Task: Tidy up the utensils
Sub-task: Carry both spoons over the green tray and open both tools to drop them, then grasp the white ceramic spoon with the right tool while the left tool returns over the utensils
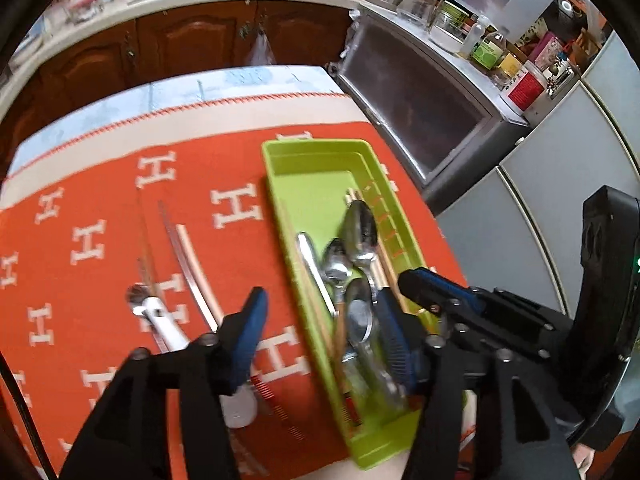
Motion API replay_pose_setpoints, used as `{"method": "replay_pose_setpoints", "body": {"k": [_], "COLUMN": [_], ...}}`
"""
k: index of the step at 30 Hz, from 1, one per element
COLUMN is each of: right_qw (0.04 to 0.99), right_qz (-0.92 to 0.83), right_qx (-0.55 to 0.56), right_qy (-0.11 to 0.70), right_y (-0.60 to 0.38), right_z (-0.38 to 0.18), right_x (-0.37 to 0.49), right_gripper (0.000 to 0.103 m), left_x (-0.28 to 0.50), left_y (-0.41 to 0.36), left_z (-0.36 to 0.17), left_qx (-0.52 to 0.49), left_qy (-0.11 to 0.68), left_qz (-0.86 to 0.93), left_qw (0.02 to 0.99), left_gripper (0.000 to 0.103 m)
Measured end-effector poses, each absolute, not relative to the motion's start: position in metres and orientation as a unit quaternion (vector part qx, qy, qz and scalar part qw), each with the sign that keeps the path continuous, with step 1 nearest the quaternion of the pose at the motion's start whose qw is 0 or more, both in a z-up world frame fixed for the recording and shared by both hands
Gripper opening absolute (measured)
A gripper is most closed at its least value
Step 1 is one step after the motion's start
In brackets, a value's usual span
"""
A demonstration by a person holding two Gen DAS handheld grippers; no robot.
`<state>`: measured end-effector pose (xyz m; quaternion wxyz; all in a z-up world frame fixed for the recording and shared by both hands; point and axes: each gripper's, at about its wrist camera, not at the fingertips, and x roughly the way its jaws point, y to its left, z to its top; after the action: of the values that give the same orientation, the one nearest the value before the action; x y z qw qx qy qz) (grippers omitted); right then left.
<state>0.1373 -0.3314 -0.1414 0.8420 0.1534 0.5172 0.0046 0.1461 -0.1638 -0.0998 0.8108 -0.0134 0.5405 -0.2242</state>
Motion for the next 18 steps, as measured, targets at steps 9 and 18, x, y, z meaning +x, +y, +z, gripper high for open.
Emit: {"method": "replay_pose_setpoints", "body": {"k": [9,18], "right_qw": [0.848,0.84], "right_qz": [0.055,0.112], "right_qx": [0.149,0.151], "right_qy": [0.506,0.509], "right_y": [-0.291,-0.245], "right_z": [-0.112,-0.098], "right_x": [0.12,0.112], "right_gripper": [0.009,0.009], "left_x": [0.15,0.147], "left_y": [-0.107,-0.054], "left_z": [-0.09,-0.093], "left_qx": [-0.008,-0.095], "left_qy": [0.574,0.573], "left_qz": [-0.193,-0.189], "left_qw": [0.795,0.791], "left_gripper": [0.065,0.066]}}
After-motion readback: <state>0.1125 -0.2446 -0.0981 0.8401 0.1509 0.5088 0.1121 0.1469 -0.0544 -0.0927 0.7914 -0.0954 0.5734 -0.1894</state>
